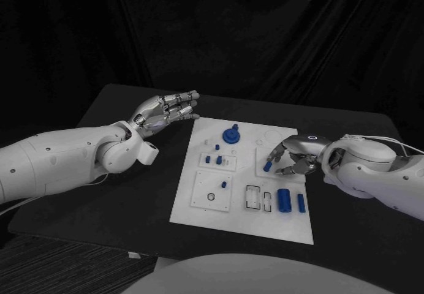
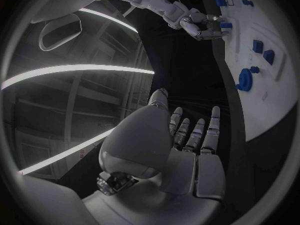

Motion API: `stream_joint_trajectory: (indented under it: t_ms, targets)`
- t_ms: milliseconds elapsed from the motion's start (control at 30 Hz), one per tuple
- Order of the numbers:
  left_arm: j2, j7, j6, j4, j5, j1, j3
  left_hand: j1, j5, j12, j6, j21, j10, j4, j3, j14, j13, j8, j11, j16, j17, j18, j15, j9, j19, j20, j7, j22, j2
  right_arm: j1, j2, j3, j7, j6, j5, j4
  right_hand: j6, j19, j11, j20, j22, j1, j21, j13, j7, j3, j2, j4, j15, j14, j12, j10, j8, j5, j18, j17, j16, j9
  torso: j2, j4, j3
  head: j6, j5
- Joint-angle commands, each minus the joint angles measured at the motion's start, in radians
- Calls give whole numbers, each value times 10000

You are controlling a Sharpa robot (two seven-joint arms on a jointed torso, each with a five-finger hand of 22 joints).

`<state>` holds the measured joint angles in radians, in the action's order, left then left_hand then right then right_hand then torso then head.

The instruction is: Assemble the parts on the task board

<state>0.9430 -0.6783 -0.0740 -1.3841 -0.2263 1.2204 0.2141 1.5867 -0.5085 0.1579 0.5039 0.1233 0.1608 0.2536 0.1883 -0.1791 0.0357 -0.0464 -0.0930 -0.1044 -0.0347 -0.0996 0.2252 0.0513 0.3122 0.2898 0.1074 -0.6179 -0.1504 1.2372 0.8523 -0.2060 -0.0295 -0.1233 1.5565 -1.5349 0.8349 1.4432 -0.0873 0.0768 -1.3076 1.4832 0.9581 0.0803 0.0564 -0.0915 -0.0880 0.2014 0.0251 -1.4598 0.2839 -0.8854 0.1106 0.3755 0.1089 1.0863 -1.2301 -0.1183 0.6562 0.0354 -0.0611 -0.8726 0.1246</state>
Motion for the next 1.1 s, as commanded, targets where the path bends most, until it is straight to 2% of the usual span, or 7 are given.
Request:
stream_joint_trajectory:
  t_ms: [33, 267, 533, 733, 867, 967, 1100]
  targets:
    - [-14, -902, -154, -14, 67, -20, -9, 107, -56, 40, 76, 49, 40, -3, -57, -35, 16, -61, 15, -43, -10, 146, 30, 17, 84, 14, -1, 14, 1, -101, -56, -17, 329, -180, -16, 49, 32, -63, -8, -10, -1229, 49, -44, 14, 62, -80, -10, -6, 17, 71, 69, -107, 32, -102, -33, -30, 67, -18, 2, 0, -3, 0, -3]
    - [-15, -886, -173, -15, 67, -31, -9, 125, -79, 47, 98, 49, 49, -13, -71, -36, 17, -63, 8, -50, -10, 147, 31, 19, 86, 14, 5, 22, -6, -172, -163, -17, 441, -349, -111, 111, 21, -100, 3, 7, -1217, -75, -106, 65, 209, -150, -35, 18, -5, 107, 190, -368, -16, -686, -27, -98, 113, -39, 4, -1, 1, 0, 10]
    - [-35, -854, -198, 12, 67, -46, -9, 152, -111, 58, 158, 48, 63, -26, -99, -31, 19, -70, -1, -59, -10, 149, 33, 25, 90, 14, 24, 34, -27, -195, -256, -17, 545, -479, -142, 155, 268, -115, 37, 37, -1215, -31, -124, 123, 353, -299, -13, -9, -48, 122, 329, -642, 94, -550, -27, -123, 123, -148, 1, 5, -4, 0, 20]
    - [-56, -839, -232, 28, 67, -72, -9, 171, -121, 58, 231, 47, 63, -35, -119, -26, 19, -81, -5, -65, -10, 150, 35, 33, 93, 14, 47, 44, -40, -203, -320, -17, 566, -443, -148, 180, 1066, -137, 48, 62, -1209, 40, -150, 148, 388, -548, -43, -51, -69, 144, 364, -794, 577, -414, -21, -152, 130, -539, 6, 1, -4, 0, 12]
    - [-55, -838, -239, 31, 67, -83, -9, 182, -126, 61, 264, 46, 66, -39, -131, -21, 20, -87, -8, -66, -10, 151, 37, 37, 94, 14, 57, 49, -49, -207, -353, -17, 595, -478, -149, 190, 1217, -142, 74, 69, -1210, 141, -147, 158, 420, -681, -32, -125, -80, 155, 385, -894, 739, -246, -21, -168, 137, -673, 5, 1, -6, 0, 22]
    - [-46, -835, -235, 25, 67, -88, -9, 190, -129, 65, 294, 46, 71, -43, -141, -21, 20, -91, -13, -70, -10, 151, 38, 40, 95, 13, 64, 53, -55, -208, -366, -17, 633, -591, -149, 188, 1508, -153, 125, 71, -1212, 301, -144, 172, 483, -875, 10, -247, -76, 171, 422, -1070, 1022, -34, -19, -188, 147, -878, 5, 3, -10, 0, 39]
    - [-35, -838, -206, 20, 67, -93, -9, 216, -151, 76, 371, 37, 85, -48, -186, 49, 22, -104, -40, -47, 1, 162, 9, 47, 87, 15, 97, 76, -93, -207, -341, -16, 698, -842, -149, 161, 1642, -193, 161, 73, -1198, 502, -210, 175, 522, -1093, 93, -401, -85, 225, 444, -1247, 1230, -159, -11, -290, 224, -1049, 4, 6, -12, 0, 63]
